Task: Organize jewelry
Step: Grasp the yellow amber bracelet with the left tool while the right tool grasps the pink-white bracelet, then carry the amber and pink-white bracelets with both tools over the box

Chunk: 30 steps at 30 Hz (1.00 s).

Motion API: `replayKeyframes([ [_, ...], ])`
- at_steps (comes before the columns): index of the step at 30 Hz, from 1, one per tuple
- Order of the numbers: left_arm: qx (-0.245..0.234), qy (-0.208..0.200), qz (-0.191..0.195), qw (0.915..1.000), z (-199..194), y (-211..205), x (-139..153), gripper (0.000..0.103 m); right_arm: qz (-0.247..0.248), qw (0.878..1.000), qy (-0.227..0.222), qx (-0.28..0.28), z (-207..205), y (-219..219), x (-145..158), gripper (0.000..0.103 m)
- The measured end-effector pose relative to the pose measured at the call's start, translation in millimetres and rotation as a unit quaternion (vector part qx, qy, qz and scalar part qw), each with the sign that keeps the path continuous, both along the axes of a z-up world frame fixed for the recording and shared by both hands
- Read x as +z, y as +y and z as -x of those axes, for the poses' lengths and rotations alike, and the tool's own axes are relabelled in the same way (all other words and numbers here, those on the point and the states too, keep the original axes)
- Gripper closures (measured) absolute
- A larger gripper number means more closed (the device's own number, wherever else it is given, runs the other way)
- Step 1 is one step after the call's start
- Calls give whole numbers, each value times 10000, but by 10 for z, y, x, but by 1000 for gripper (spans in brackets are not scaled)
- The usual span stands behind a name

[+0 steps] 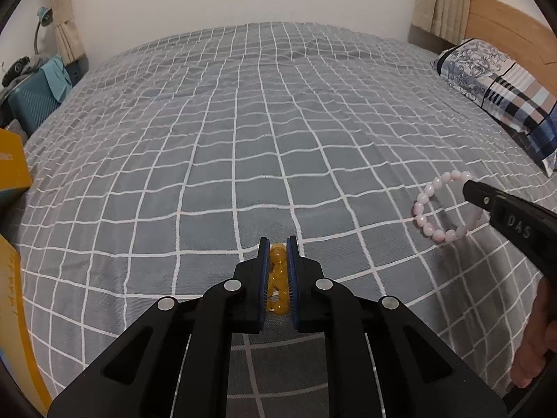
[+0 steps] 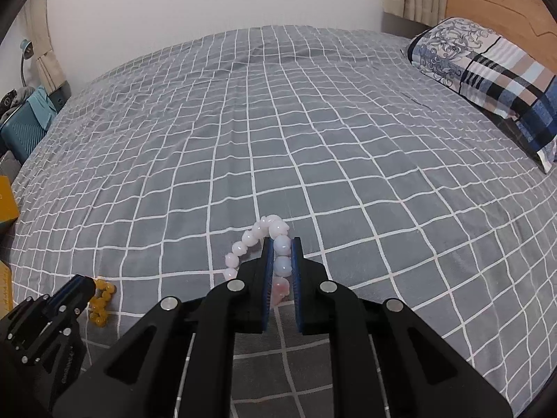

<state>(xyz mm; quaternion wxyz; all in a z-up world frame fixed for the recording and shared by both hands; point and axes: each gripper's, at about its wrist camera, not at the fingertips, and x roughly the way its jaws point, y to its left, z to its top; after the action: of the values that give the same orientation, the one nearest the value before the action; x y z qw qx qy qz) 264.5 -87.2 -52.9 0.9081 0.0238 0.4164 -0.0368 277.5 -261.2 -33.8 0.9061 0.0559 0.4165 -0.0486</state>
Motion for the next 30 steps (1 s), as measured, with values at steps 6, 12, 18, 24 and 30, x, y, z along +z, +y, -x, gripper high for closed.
replayKeyframes([
  [6,10,-169,-17,9999,93,-22,172,94,5,9999,-139,25,57,29,98,94],
  [12,101,-311,-2,9995,136,23,290,94,73,9995,-308,74,118,97,215,94],
  [18,175,-331,31,9993,137,78,349,94,105,9990,-410,118,156,154,296,94],
  [24,243,-386,-16,9990,158,110,395,94,139,9986,-470,179,203,215,366,94],
  [30,302,-368,-37,9989,189,126,429,94,127,9981,-570,171,286,236,455,94],
])
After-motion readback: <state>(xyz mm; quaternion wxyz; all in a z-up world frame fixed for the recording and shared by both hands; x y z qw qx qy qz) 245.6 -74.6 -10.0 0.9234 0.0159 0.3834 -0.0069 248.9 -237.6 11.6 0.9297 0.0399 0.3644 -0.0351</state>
